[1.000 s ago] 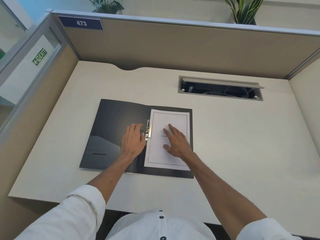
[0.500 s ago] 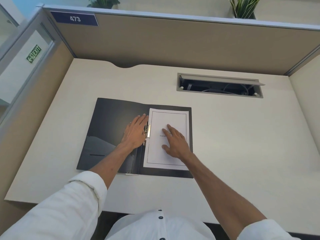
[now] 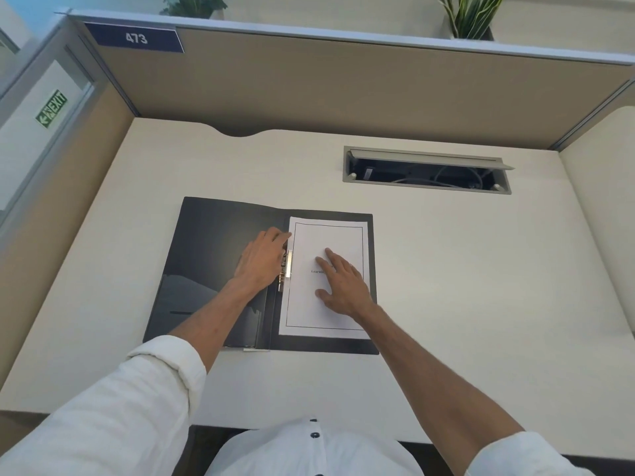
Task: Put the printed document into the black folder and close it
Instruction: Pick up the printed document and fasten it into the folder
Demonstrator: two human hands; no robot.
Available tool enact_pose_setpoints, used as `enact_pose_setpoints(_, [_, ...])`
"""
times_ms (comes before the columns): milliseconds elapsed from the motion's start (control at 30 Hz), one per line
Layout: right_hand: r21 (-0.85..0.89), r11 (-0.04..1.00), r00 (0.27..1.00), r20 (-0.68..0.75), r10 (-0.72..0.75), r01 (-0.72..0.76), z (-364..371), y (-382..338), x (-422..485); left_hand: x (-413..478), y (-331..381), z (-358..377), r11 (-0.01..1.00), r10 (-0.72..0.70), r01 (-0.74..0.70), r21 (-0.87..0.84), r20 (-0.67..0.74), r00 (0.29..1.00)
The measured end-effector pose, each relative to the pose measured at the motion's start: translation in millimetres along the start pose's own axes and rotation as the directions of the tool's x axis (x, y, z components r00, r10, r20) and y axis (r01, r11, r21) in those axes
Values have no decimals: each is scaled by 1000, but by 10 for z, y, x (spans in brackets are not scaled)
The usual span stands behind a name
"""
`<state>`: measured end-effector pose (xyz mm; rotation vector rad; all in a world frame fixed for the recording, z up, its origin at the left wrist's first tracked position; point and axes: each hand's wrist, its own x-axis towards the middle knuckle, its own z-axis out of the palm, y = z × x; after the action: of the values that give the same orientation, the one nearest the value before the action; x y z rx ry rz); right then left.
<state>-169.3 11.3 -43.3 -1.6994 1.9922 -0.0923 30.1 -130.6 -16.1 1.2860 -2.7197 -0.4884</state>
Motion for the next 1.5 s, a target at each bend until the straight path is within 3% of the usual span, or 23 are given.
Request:
enact_pose_setpoints(133, [8,1000,1000,-12,-2,3,13,-14,-3,-114,48,-87,995,-31,23,-102,-77,997])
enact_pose_setpoints(633, [12,1000,1000,-16,-4,4,77,13,-15,-707,-15,35,957,-63,41,-287,-68,996])
enact_pose_setpoints(800, [18,1000,1000,-10,3,-3,79,9,-19,-610,-113,218,884,-206,198,-423,28,978])
enact_pose_setpoints(900, [31,1000,1000,-8,6,-6,100,5,-23,-567,-200,325,880,-258,311,-359,187,948])
enact_pose_setpoints(1067, [33,999,1000,-11,5,-5,128,6,-11,-466,-195,400,936,-262,316,-157,289,921])
enact_pose_setpoints(1500, [34,999,1000,-19,-3,4,178,32,-1,-480,-247,543,965,-244,263,-26,290,925])
